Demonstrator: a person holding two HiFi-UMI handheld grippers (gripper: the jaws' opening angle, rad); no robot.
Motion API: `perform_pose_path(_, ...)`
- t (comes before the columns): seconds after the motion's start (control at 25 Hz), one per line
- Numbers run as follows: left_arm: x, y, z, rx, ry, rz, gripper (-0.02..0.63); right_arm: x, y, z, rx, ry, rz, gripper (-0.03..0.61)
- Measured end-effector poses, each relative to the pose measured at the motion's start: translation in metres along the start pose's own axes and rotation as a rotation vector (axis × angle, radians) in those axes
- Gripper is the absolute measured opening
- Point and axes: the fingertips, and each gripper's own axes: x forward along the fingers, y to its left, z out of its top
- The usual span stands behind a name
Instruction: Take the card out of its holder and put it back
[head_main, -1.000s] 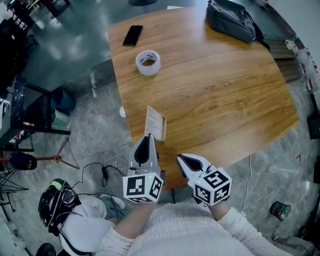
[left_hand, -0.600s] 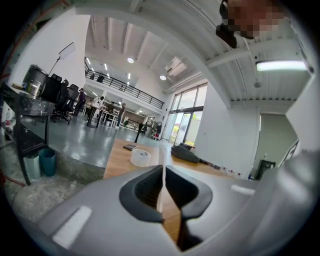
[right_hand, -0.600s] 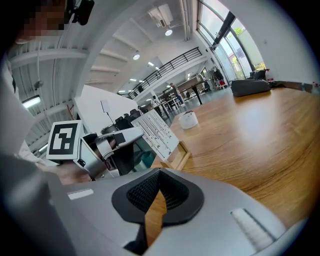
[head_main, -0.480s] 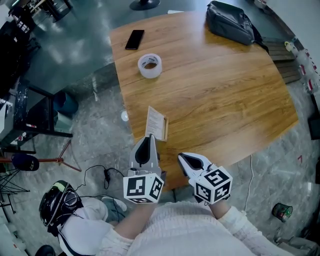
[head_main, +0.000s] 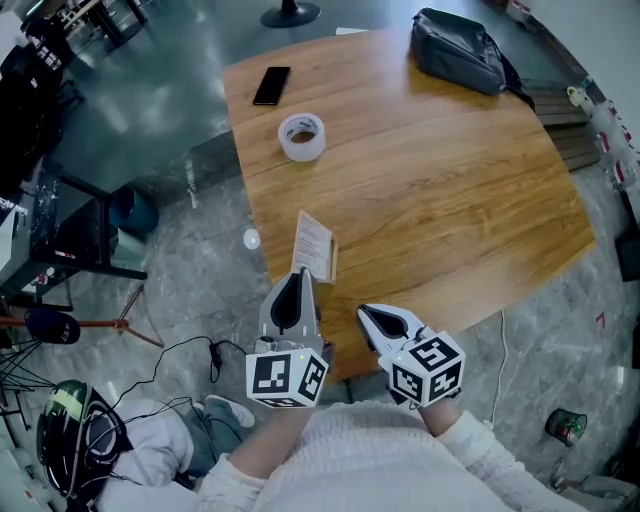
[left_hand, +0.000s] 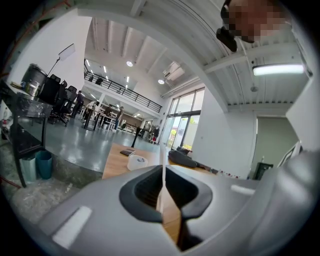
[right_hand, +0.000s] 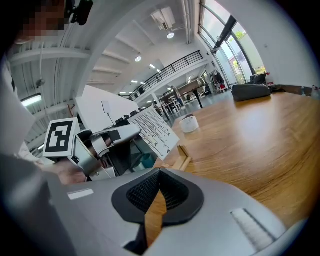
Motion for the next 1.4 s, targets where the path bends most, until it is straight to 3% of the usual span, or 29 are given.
perform_pose_path(0.44, -0.001, -0.005, 0.007, 0.017, -0.014, -0.020, 0.018, -0.003, -0.001, 0.004, -0.005, -0.018, -0.006, -0.002)
perform_pose_path(0.72, -0.002, -0.003, 0.010, -0.019, -0.043, -0.017, 0.018, -0.005, -0.004, 0.006, -0.006, -0.024, -0.011, -0.002)
perform_pose_path(1.4, 0.000, 0.009, -0.005, -0.044, -0.007, 0.021, 0.018, -0.004, -0.003, 0.000, 0.011, -0.016, -0.002, -0.002)
